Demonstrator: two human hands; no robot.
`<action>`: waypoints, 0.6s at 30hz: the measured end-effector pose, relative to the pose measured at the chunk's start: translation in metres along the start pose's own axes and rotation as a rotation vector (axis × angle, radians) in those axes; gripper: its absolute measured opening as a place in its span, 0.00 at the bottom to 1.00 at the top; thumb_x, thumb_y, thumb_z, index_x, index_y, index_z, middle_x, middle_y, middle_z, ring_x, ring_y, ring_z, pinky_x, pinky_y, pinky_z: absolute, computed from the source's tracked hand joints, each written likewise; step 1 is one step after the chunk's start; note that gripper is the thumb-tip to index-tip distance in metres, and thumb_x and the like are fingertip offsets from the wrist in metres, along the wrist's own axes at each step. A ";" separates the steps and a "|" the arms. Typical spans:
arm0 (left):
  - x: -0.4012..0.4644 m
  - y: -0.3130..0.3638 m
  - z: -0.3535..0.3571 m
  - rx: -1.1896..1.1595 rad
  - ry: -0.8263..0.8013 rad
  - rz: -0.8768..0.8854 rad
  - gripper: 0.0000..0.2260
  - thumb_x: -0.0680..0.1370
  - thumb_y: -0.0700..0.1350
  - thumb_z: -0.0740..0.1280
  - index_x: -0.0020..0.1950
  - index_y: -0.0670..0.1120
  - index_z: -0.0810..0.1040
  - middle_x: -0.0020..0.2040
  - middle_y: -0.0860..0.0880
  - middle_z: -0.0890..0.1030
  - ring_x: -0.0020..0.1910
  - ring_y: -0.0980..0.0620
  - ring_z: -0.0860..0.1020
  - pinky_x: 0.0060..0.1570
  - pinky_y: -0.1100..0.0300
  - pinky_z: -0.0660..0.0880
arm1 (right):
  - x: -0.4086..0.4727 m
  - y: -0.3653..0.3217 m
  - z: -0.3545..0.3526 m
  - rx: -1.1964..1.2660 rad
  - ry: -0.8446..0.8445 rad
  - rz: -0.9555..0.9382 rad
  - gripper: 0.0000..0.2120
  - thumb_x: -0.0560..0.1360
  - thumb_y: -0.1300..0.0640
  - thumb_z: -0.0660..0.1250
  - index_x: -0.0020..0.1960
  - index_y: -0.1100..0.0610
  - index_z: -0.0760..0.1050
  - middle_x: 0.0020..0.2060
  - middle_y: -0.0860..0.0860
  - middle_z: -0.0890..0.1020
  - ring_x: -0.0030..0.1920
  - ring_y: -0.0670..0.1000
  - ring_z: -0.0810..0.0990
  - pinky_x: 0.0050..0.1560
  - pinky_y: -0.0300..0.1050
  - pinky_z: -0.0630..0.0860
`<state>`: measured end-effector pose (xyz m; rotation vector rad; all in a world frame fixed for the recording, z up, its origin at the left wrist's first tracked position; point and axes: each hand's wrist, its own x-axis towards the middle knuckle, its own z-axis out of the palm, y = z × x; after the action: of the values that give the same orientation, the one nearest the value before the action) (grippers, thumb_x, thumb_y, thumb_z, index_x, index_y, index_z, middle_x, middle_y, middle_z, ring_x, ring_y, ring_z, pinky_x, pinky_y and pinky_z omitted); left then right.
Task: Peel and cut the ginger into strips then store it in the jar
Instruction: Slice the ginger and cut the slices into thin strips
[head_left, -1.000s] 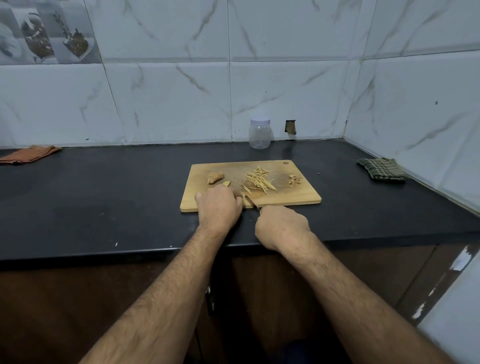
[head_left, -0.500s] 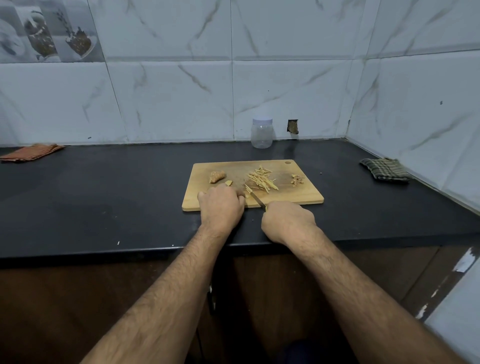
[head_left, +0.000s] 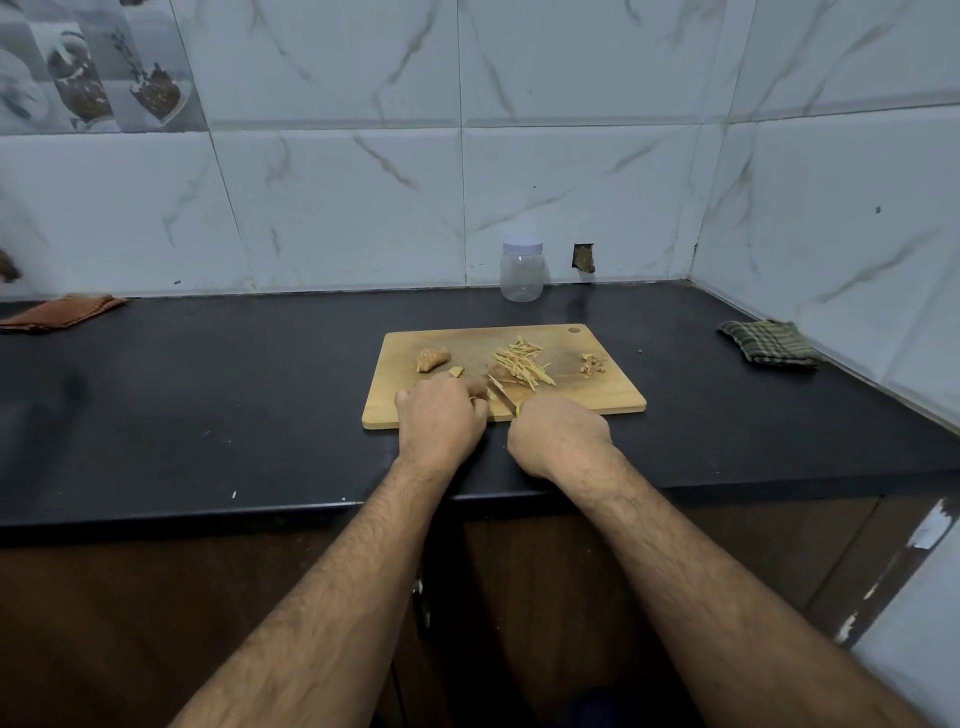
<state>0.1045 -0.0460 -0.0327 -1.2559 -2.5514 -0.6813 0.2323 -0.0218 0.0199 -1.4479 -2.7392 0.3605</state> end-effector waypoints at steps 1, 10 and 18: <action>0.000 0.000 0.000 0.016 -0.002 0.012 0.15 0.79 0.48 0.59 0.58 0.58 0.83 0.51 0.51 0.81 0.51 0.48 0.78 0.53 0.50 0.66 | 0.001 -0.001 0.001 -0.001 0.003 0.000 0.13 0.81 0.55 0.58 0.62 0.56 0.76 0.57 0.53 0.80 0.47 0.53 0.74 0.47 0.47 0.72; 0.000 0.001 0.002 0.116 0.004 0.056 0.15 0.79 0.49 0.58 0.55 0.56 0.83 0.51 0.50 0.79 0.49 0.47 0.77 0.53 0.49 0.67 | 0.007 0.000 0.004 -0.009 0.005 -0.010 0.13 0.82 0.53 0.58 0.62 0.56 0.76 0.58 0.53 0.79 0.49 0.54 0.75 0.47 0.48 0.72; 0.002 0.000 0.005 0.120 0.009 0.053 0.15 0.79 0.49 0.57 0.54 0.56 0.83 0.50 0.51 0.79 0.48 0.48 0.77 0.52 0.49 0.67 | 0.006 -0.004 0.001 -0.048 -0.013 -0.023 0.13 0.80 0.56 0.59 0.62 0.56 0.76 0.58 0.53 0.79 0.48 0.53 0.73 0.49 0.49 0.73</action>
<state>0.1034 -0.0422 -0.0360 -1.2723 -2.5010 -0.5140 0.2256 -0.0195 0.0195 -1.4281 -2.7908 0.3069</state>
